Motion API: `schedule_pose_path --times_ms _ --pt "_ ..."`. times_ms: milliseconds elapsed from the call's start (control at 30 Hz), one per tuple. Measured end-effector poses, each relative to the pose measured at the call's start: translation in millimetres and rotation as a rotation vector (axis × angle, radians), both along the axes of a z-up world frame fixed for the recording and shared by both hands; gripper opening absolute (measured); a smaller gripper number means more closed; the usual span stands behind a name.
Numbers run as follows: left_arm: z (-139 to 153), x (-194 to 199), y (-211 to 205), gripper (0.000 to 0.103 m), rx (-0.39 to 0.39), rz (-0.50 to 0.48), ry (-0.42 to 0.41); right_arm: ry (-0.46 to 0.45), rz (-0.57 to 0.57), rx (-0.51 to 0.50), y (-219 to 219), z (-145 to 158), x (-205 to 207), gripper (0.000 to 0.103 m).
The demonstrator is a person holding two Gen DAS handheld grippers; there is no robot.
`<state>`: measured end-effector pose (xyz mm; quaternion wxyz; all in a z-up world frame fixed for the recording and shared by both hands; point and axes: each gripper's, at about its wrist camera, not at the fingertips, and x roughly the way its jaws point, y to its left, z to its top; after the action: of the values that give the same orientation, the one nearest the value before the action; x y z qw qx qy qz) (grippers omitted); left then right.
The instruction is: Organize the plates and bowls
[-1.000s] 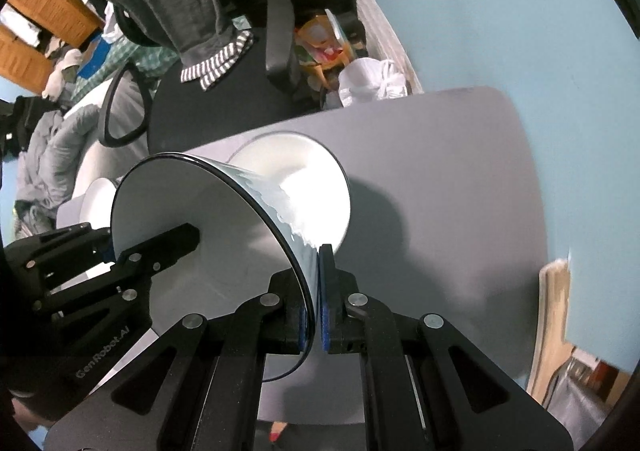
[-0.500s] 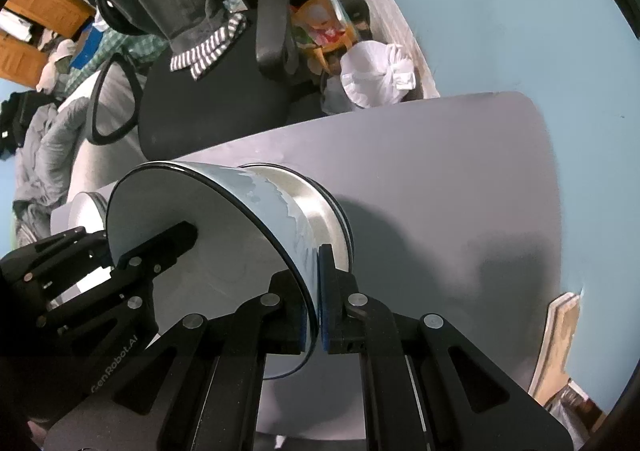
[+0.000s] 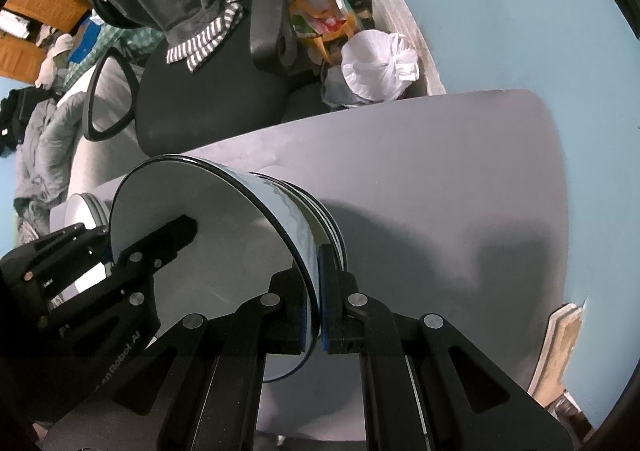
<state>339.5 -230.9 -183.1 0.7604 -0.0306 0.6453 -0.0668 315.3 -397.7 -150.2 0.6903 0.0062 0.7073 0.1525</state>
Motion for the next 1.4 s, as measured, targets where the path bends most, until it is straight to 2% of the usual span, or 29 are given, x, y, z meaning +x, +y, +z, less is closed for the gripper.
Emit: schedule_pose_path --times_ms 133,400,533,633,800,867,933,1133,1267,1400 --pt "-2 1 -1 0.011 0.016 -0.01 0.01 0.022 0.005 -0.009 2 -3 0 0.009" --pt "-3 3 3 0.013 0.01 0.008 0.021 0.02 0.05 -0.058 10 -1 -1 0.009" --pt "-1 1 8 0.031 -0.006 0.023 0.016 0.025 0.047 -0.059 8 -1 0 0.01" --pt "3 -1 11 0.033 -0.008 0.037 0.0 0.022 0.053 -0.054 10 1 -1 0.019" --pt "8 -6 20 0.039 -0.016 0.065 -0.013 0.002 0.054 -0.071 15 5 -6 0.025" --pt "10 -8 23 0.04 -0.027 0.077 -0.013 -0.023 0.047 -0.079 14 10 -7 0.034" --pt "13 -9 26 0.042 -0.039 0.087 -0.017 -0.068 0.043 -0.1 13 18 -7 0.051" --pt "27 -17 33 0.042 -0.05 0.1 -0.047 -0.101 0.027 -0.095 10 31 -4 0.053" --pt "44 -25 44 0.05 -0.064 0.133 -0.085 -0.142 0.01 -0.103 7 45 -5 0.065" --pt "61 -32 52 0.053 -0.073 0.146 -0.123 -0.174 -0.008 -0.108 3 57 -8 0.067"
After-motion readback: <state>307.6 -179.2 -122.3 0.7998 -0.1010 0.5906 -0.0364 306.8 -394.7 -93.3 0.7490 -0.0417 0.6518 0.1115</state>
